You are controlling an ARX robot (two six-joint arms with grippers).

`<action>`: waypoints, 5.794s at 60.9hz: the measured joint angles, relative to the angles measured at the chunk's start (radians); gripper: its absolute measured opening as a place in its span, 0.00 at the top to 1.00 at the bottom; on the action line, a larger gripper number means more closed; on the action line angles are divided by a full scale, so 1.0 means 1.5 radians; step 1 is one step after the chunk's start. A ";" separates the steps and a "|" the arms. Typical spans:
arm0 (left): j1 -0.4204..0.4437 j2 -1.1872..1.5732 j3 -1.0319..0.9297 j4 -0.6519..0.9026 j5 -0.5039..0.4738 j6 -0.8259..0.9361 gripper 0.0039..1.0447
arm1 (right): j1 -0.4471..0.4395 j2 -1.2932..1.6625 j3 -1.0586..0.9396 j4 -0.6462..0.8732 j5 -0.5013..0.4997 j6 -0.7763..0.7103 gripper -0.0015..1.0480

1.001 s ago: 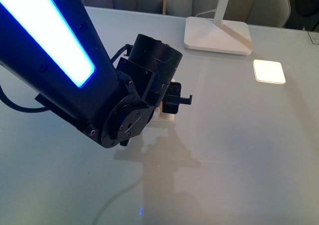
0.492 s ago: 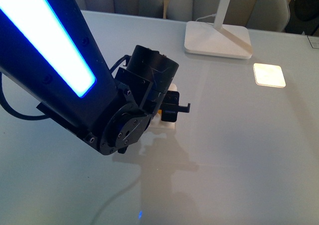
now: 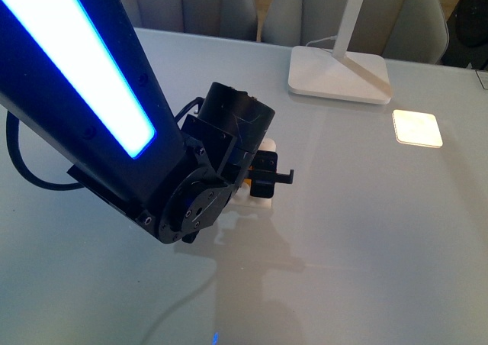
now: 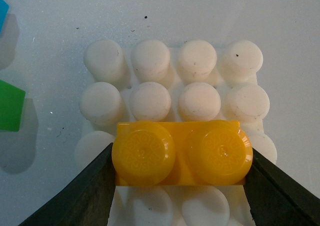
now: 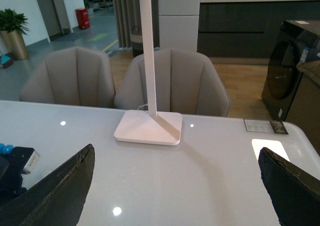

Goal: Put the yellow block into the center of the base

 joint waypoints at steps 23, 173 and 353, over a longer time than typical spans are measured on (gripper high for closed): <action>0.001 0.017 0.001 0.035 -0.004 -0.002 0.40 | 0.000 0.000 0.000 0.000 0.000 0.000 0.08; 0.045 -0.144 -0.178 0.108 0.058 -0.015 0.07 | 0.000 0.000 0.000 0.000 0.000 0.000 0.08; 0.396 -1.686 -0.786 -0.357 0.165 0.216 0.97 | 0.000 -0.001 0.000 -0.002 0.002 0.000 0.08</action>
